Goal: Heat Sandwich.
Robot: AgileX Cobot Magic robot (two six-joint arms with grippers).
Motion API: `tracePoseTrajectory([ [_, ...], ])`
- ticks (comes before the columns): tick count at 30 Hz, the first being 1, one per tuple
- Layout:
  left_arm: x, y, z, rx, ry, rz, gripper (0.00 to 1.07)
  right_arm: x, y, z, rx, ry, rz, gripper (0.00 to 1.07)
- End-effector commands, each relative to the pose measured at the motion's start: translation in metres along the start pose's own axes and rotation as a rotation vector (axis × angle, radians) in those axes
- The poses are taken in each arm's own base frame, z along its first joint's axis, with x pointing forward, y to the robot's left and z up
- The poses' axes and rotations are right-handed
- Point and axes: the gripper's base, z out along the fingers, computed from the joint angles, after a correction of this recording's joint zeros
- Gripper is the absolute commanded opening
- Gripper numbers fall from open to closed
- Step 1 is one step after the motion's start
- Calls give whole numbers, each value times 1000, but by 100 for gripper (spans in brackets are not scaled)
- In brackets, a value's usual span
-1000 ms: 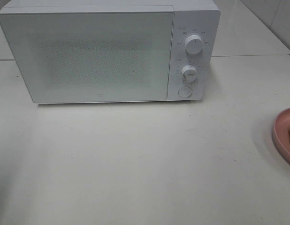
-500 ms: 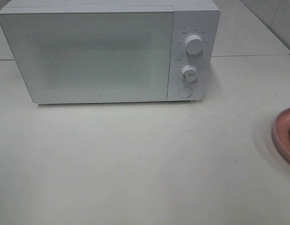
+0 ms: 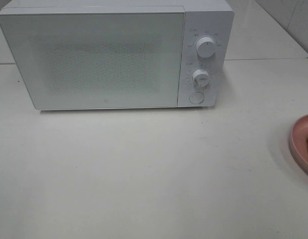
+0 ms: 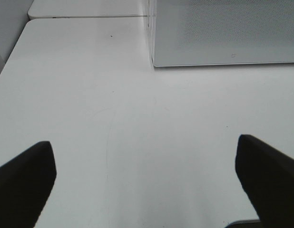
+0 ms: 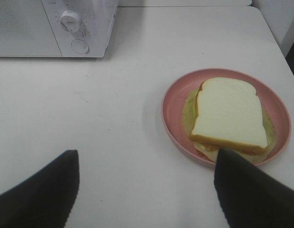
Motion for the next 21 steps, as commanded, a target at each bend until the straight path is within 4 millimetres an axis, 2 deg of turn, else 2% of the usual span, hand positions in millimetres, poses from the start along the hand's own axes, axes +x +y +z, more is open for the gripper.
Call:
tracePoseTrajectory([
  [1, 2, 0, -3, 1, -28, -5, 98, 1, 0, -2, 8, -32, 7, 75],
  [21, 2, 0, -3, 0, -27, -5, 98, 1, 0, -2, 8, -32, 7, 75],
])
